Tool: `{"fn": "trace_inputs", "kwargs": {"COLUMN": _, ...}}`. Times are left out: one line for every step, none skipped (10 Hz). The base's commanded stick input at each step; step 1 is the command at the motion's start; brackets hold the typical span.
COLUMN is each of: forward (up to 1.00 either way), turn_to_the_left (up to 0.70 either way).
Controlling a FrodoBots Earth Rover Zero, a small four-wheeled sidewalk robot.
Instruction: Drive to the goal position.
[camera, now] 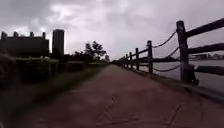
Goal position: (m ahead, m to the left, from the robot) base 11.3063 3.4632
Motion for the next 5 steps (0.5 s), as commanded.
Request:
{"fn": "trace_inputs", "kwargs": {"forward": 1.0, "turn_to_the_left": 0.0}}
{"fn": "trace_inputs", "kwargs": {"forward": 1.0, "turn_to_the_left": 0.0}}
{"fn": "trace_inputs", "kwargs": {"forward": 1.0, "turn_to_the_left": 0.0}}
{"fn": "trace_inputs", "kwargs": {"forward": 1.0, "turn_to_the_left": 0.0}}
{"fn": "trace_inputs", "kwargs": {"forward": 1.0, "turn_to_the_left": 0.0}}
